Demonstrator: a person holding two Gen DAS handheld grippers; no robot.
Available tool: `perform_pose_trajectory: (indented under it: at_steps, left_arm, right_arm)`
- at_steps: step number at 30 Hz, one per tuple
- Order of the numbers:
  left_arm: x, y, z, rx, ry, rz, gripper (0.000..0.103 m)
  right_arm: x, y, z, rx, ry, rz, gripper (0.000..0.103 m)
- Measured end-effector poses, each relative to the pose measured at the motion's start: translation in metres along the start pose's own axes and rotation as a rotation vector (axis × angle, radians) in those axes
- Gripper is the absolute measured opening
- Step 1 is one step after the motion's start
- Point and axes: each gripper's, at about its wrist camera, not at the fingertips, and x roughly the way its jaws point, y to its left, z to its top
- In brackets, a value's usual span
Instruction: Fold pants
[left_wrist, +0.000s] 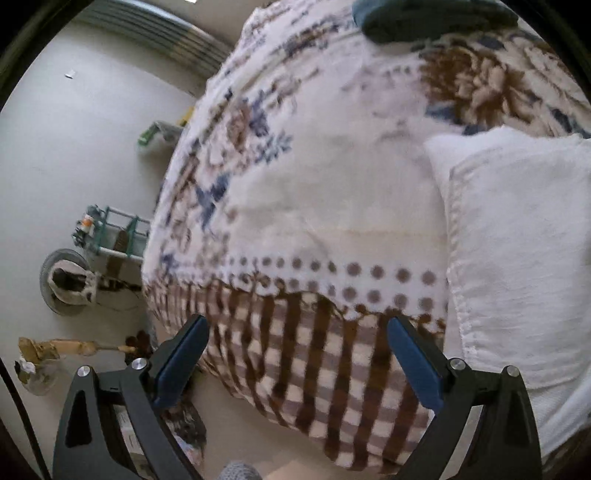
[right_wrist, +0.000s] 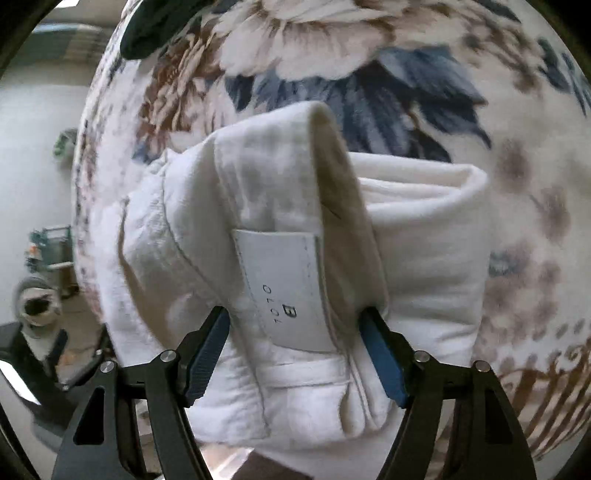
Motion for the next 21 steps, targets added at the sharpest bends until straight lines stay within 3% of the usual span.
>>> perform_pose_trajectory:
  at_steps: [1,2,4,11,16,18,20,21]
  left_arm:
    - [0.0,-0.001,-0.001,-0.002,0.002,-0.006,0.099]
    - [-0.002,-0.003,-0.001,0.0,0.0,-0.009,0.099]
    - [-0.006,-0.006,-0.002,-0.007,0.009,-0.042,0.099]
    - [-0.032,0.006,0.009,-0.068,0.004,-0.198,0.099]
    - [-0.032,0.02,0.032,-0.195,0.045,-0.399,0.099]
    - [-0.026,0.017,0.043,-0.208,0.066,-0.463,0.099]
    - [-0.02,0.011,0.056,-0.203,0.07,-0.502,0.099]
    - [-0.018,0.006,0.063,-0.197,0.072,-0.521,0.099]
  right_arm:
    - [-0.002,0.006,-0.002,-0.007,-0.014,-0.049,0.038]
    - [-0.006,0.009,-0.004,-0.016,-0.023,-0.058,0.036]
    - [-0.021,0.014,-0.013,-0.027,-0.065,-0.064,0.019]
    - [-0.111,0.005,-0.051,-0.026,-0.189,-0.035,0.017]
    - [-0.163,-0.057,-0.062,0.098,-0.253,-0.105,0.017]
    - [-0.162,-0.08,-0.058,0.149,-0.244,-0.116,0.019]
    - [-0.142,-0.11,-0.048,0.184,-0.147,0.013,0.027]
    - [-0.13,-0.121,-0.045,0.198,-0.099,0.061,0.037]
